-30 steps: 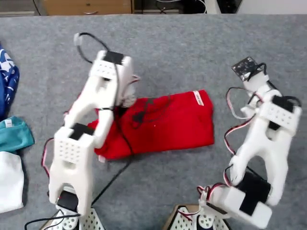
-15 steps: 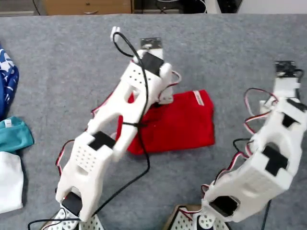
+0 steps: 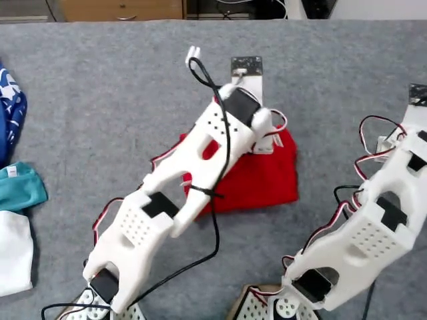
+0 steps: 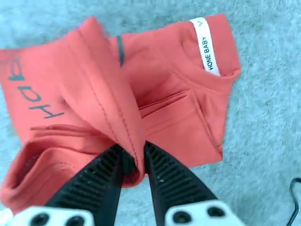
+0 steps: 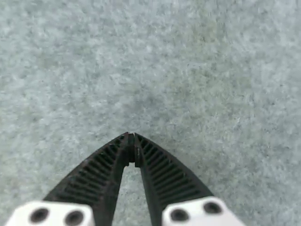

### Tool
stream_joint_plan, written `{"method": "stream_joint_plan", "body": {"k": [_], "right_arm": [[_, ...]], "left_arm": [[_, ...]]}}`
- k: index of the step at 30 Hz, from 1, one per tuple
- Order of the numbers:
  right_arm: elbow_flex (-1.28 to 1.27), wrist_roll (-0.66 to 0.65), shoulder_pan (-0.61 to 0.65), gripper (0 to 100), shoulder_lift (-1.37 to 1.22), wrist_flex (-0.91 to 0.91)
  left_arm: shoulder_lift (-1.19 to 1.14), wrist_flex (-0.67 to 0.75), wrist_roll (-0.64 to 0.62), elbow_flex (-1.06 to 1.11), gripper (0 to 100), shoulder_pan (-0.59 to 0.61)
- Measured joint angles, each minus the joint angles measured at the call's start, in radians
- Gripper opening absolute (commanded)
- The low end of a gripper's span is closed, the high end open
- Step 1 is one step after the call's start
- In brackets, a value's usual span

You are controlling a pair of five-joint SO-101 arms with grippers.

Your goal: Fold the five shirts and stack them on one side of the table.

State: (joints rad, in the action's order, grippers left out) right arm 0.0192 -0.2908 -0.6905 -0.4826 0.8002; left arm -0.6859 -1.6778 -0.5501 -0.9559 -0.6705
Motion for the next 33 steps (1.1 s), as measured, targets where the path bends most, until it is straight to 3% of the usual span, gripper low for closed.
{"method": "stream_joint_plan", "body": {"k": [15, 33], "right_arm": [[0.000, 0.000, -0.006, 0.5, -0.009, 0.000], [0.000, 0.000, -0.006, 0.6, -0.009, 0.000]], "left_arm": [[-0.037, 0.069, -0.051, -0.137, 2, -0.078], [-0.140, 0.149, -0.051, -0.143, 3, -0.135]]}}
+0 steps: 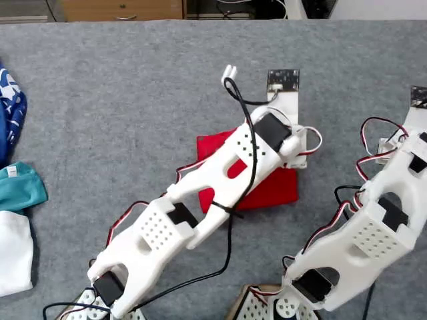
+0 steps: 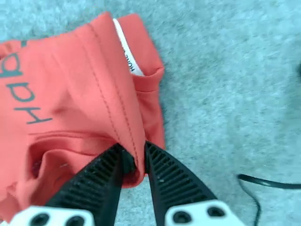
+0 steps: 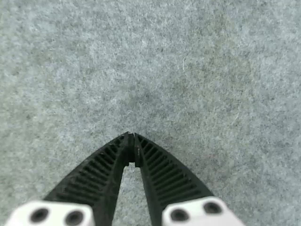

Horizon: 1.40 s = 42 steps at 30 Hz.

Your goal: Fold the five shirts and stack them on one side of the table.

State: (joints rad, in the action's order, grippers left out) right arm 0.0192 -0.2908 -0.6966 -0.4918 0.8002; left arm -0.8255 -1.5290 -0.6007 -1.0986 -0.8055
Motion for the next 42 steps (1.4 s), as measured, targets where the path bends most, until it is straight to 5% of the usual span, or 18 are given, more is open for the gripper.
{"method": "stream_joint_plan", "body": {"k": [6, 10, 16, 24, 34, 42], "right_arm": [[0.000, 0.000, 0.000, 0.6, 0.000, 0.000], [0.000, 0.000, 0.000, 0.6, 0.000, 0.000], [0.000, 0.000, 0.000, 0.6, 0.000, 0.000], [0.014, -0.041, 0.006, 0.5, 0.002, 0.074], [0.078, -0.212, 0.138, 0.5, 0.241, 0.325], [0.086, -0.404, 0.371, 0.5, 0.425, 0.519]], "left_arm": [[-0.017, 0.000, 0.000, -0.002, 25, 0.000], [-0.015, -0.012, -0.018, -0.002, 28, 0.000], [0.041, -0.015, -0.026, -0.002, 24, 0.066], [0.052, -0.015, -0.028, -0.002, 2, 0.244], [-0.106, -0.081, -0.028, -0.003, 2, 0.250], [-0.181, -0.114, -0.028, -0.003, 2, 0.322]]}}
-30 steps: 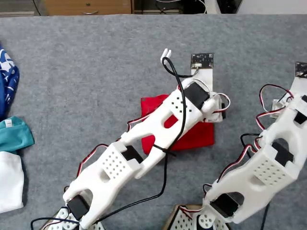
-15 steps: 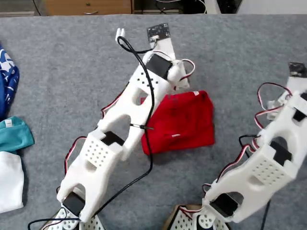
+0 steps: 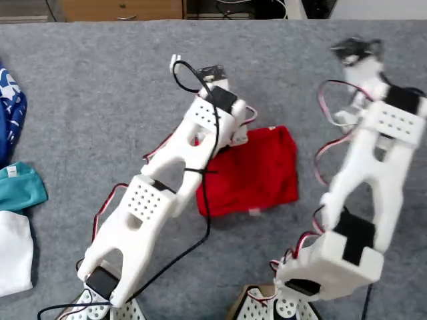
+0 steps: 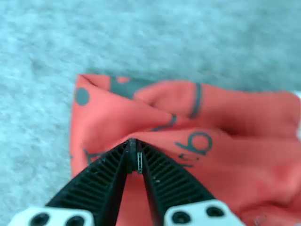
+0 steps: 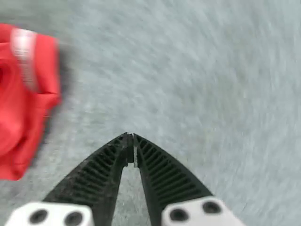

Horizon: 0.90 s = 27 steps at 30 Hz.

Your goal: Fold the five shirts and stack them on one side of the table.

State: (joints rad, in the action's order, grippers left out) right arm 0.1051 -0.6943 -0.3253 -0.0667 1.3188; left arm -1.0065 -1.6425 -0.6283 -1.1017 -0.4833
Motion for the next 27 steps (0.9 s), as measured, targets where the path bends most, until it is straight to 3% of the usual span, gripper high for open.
{"method": "stream_joint_plan", "body": {"k": [10, 21, 27], "right_arm": [[0.000, -0.023, 0.239, 0.5, 0.034, 0.063], [0.000, -0.025, 0.247, 0.5, 0.026, 0.127], [-0.063, -0.100, 0.255, 0.5, 0.026, 0.161]], "left_arm": [[-0.015, 0.000, 0.000, -0.002, 2, 0.091], [-0.015, -0.083, 0.000, -0.164, 2, 0.149], [-0.020, -0.091, 0.015, -0.213, 2, 0.190]]}}
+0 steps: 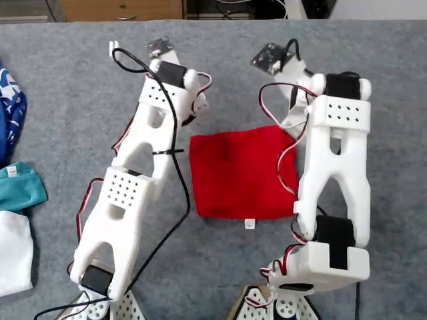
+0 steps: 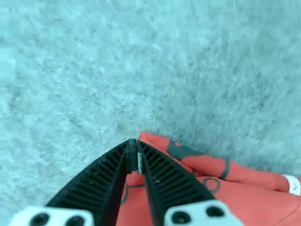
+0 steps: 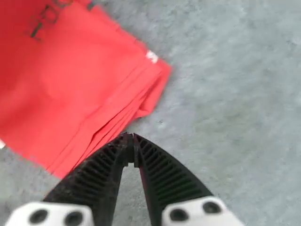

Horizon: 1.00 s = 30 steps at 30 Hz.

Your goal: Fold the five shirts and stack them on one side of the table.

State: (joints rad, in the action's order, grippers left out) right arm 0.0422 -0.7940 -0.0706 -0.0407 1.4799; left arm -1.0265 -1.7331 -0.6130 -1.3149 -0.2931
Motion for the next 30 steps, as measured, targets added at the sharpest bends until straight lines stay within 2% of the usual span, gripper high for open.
{"method": "stream_joint_plan", "body": {"k": [6, 10, 21, 30], "right_arm": [[-0.187, -0.107, 0.000, 0.5, 0.000, 0.000], [-0.261, -0.130, 0.000, 0.5, 0.000, -0.020], [-0.519, -0.133, -0.002, 0.5, 0.000, -0.278], [-0.598, -0.133, -0.095, 0.5, 0.000, -0.423]], "left_arm": [[-0.049, 0.000, 0.008, 0.000, 2, -0.011], [-0.075, 0.000, 0.012, 0.000, 2, -0.017], [-0.224, 0.008, 0.017, -0.064, 2, -0.060], [-0.256, 0.006, 0.015, -0.112, 2, -0.058]]}}
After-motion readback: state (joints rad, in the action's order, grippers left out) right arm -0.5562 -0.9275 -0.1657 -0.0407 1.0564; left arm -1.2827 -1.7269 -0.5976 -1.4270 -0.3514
